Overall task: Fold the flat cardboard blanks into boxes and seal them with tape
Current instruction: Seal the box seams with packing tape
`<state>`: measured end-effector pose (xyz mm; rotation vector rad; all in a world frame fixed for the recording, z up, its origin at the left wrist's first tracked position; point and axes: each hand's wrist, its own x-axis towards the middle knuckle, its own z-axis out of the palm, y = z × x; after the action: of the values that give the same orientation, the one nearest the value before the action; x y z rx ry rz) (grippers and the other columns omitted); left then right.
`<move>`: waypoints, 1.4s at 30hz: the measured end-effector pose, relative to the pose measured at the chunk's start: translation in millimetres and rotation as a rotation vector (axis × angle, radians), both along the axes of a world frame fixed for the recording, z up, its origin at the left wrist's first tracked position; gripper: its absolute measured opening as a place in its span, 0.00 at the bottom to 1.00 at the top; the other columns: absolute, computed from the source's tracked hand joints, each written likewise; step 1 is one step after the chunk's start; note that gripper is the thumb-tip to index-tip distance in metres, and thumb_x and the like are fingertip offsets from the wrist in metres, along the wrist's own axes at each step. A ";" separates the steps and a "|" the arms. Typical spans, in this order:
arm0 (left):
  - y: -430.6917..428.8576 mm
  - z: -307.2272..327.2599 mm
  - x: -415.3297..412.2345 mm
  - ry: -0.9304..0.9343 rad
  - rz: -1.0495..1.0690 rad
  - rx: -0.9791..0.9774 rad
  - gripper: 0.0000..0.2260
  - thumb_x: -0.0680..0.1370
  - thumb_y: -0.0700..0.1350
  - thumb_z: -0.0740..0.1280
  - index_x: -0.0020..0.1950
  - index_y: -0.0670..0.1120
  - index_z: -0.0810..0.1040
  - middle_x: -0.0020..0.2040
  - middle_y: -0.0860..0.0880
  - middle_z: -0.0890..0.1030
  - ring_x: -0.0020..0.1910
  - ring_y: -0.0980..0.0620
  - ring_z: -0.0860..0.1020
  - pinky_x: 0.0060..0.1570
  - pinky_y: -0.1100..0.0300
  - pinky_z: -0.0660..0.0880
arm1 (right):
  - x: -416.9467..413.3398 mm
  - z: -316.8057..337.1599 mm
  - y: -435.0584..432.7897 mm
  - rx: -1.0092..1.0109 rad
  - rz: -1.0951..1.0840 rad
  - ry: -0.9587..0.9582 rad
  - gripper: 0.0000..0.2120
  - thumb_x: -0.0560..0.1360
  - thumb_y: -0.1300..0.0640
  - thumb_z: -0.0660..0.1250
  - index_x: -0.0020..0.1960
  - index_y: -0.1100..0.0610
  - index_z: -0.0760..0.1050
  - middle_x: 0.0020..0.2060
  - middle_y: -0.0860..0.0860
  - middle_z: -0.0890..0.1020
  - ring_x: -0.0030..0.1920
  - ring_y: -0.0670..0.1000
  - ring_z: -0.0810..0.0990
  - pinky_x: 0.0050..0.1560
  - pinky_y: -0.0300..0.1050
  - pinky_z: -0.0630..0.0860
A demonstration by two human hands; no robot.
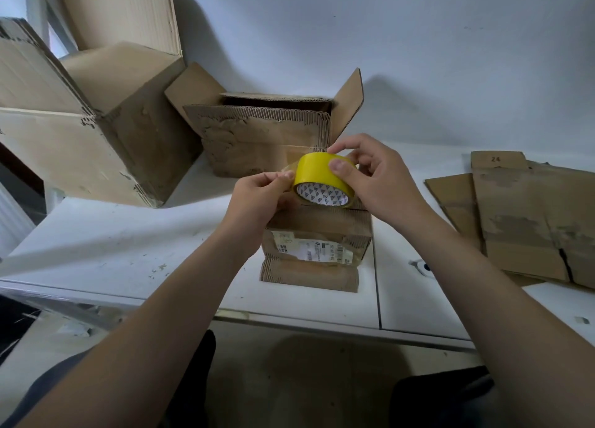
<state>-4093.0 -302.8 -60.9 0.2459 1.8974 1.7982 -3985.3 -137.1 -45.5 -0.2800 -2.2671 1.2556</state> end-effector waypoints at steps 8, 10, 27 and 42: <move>7.5 7.4 -4.4 0.104 0.008 -0.153 0.08 0.82 0.47 0.65 0.49 0.44 0.81 0.30 0.52 0.82 0.28 0.52 0.82 0.31 0.64 0.75 | 0.8 -18.4 14.6 0.409 0.064 -0.219 0.37 0.79 0.50 0.70 0.81 0.40 0.53 0.56 0.47 0.69 0.53 0.44 0.72 0.48 0.29 0.72; 9.1 8.9 -5.5 0.179 -0.007 -0.210 0.10 0.83 0.49 0.65 0.47 0.45 0.80 0.32 0.53 0.82 0.27 0.53 0.82 0.26 0.66 0.73 | 0.1 -14.6 14.9 0.422 0.049 -0.252 0.38 0.80 0.52 0.68 0.82 0.40 0.50 0.54 0.47 0.69 0.50 0.44 0.71 0.45 0.28 0.69; 14.7 5.8 -9.0 0.635 -0.062 -0.505 0.07 0.80 0.47 0.65 0.43 0.48 0.79 0.37 0.52 0.83 0.36 0.51 0.82 0.34 0.59 0.73 | 14.4 -22.0 12.2 0.490 -0.031 -0.143 0.32 0.79 0.56 0.67 0.79 0.41 0.59 0.50 0.48 0.70 0.49 0.48 0.69 0.49 0.41 0.72; -11.6 2.7 3.1 0.364 0.023 -0.330 0.08 0.80 0.44 0.66 0.43 0.43 0.79 0.43 0.42 0.82 0.48 0.43 0.81 0.49 0.41 0.81 | 5.1 -25.6 10.3 0.457 0.057 -0.161 0.33 0.80 0.62 0.59 0.77 0.33 0.58 0.54 0.45 0.69 0.46 0.45 0.72 0.42 0.38 0.73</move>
<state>-4089.9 -314.4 -58.1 0.4575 2.4213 1.4961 -3980.1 -126.9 -71.1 -0.1519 -2.6363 0.7276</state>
